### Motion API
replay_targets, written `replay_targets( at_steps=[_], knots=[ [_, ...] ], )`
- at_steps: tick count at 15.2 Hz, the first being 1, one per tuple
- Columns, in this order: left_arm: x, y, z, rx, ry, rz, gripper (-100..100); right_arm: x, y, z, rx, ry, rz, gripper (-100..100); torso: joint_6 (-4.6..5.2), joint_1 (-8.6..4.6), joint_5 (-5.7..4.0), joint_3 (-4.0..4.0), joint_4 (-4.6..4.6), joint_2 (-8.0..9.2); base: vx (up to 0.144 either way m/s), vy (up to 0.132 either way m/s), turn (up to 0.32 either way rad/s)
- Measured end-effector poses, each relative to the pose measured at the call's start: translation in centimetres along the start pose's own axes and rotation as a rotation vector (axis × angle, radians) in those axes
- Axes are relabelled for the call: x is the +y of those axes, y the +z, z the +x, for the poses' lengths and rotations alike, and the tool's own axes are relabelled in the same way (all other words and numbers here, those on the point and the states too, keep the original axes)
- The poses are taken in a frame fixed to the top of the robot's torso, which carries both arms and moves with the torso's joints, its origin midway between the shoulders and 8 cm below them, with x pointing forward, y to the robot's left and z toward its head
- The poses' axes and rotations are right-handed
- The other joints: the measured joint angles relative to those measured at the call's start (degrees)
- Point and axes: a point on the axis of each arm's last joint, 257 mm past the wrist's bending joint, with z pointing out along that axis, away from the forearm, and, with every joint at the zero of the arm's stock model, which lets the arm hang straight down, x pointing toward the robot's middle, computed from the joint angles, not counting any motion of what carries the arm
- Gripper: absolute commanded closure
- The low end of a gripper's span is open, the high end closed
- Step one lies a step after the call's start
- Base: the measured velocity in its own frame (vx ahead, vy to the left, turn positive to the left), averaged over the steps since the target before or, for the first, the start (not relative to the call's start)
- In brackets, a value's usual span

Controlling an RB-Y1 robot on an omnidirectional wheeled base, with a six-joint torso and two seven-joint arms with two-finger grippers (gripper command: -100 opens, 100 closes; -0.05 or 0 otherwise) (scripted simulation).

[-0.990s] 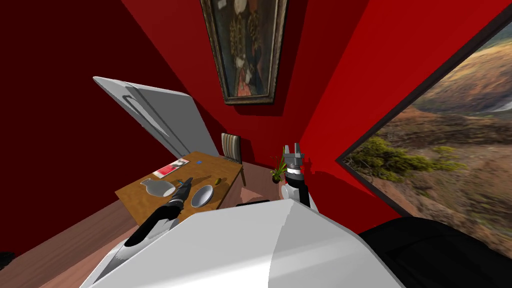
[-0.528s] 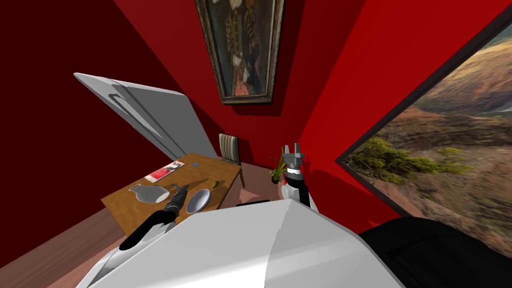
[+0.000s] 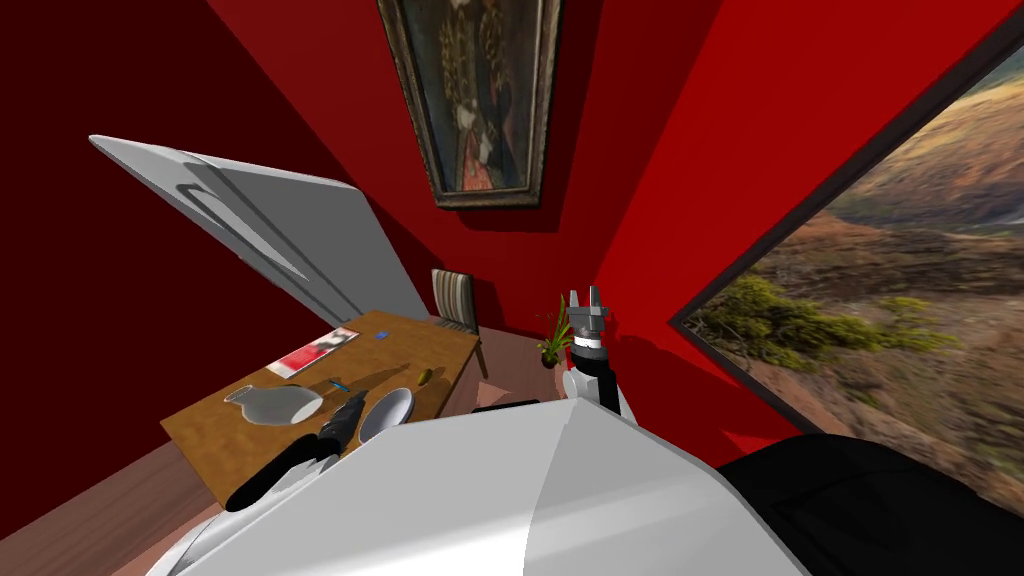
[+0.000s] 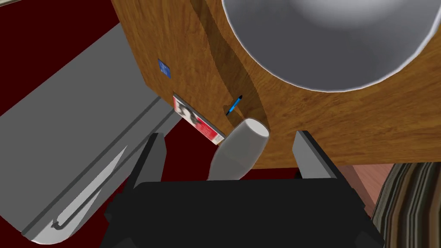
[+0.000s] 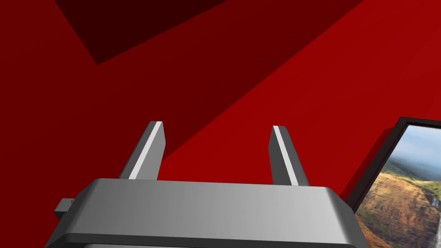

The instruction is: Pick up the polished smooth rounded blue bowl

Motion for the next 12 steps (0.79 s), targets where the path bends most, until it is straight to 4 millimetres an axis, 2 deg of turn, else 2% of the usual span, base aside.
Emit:
replay_targets(
  at_steps=[8, 12],
  knots=[
    [6.5, -0.6, -0.4, 0.01, -0.042, -0.198, -100, 0.0, 0.0, 0.0, 0.0, 0.0, 0.0, 0, 0.0, 0.02, 0.0, -0.02, -0.01, -0.03, 0.046, -0.002, -0.062],
    [10.0, -1.5, -0.4, 0.022, -0.069, -0.299, -100, 0.0, 0.0, 0.0, 0.0, 0.0, 0.0, 0, 0.0, 0.0, 0.0, 0.0, 0.0, -0.01, 0.048, -0.002, -0.067]
  ],
)
